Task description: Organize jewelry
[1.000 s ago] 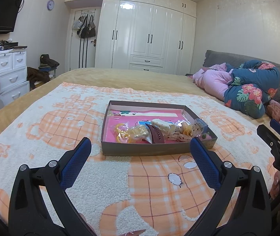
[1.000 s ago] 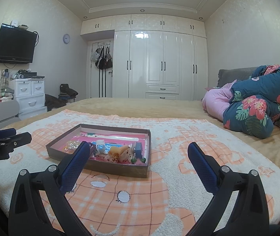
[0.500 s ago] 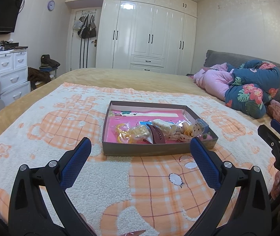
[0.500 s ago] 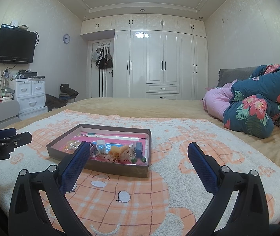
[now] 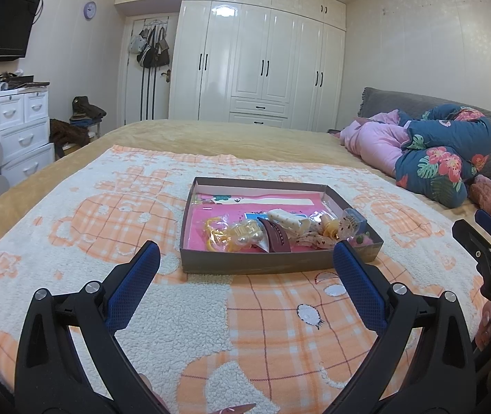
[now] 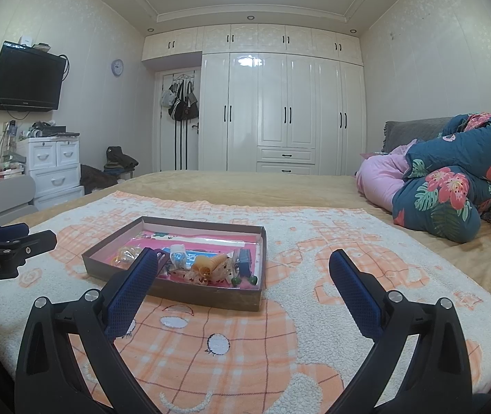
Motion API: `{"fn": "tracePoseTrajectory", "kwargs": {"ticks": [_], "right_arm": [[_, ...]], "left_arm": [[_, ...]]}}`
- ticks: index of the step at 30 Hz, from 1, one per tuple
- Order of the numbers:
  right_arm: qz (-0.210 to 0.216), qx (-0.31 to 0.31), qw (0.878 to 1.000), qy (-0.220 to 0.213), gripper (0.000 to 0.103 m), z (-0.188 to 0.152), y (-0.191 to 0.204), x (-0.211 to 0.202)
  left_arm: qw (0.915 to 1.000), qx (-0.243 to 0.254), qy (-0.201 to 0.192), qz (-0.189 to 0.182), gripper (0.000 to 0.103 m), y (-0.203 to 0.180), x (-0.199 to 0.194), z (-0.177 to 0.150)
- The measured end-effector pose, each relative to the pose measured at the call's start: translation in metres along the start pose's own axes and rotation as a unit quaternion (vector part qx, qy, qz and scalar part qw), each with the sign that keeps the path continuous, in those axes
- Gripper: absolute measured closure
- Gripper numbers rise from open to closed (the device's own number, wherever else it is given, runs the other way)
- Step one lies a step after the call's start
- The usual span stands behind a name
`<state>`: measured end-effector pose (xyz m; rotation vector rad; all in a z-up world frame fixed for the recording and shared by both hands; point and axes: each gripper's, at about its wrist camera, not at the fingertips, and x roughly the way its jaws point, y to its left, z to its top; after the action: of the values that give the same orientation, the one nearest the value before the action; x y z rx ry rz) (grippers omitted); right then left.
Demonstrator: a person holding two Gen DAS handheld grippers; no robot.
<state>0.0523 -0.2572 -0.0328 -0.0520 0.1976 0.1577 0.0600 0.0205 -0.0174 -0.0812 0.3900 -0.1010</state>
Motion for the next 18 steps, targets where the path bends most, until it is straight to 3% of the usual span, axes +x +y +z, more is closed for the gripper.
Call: {"fn": "tracePoseTrajectory", "kwargs": {"ticks": [18], "right_arm": [[0.000, 0.000, 1.000, 0.000, 0.006, 0.0003, 0.0000, 0.0001]], "left_arm": [[1.0000, 0.000, 0.001, 0.001, 0.011, 0.0015, -0.0003, 0.0004]]}}
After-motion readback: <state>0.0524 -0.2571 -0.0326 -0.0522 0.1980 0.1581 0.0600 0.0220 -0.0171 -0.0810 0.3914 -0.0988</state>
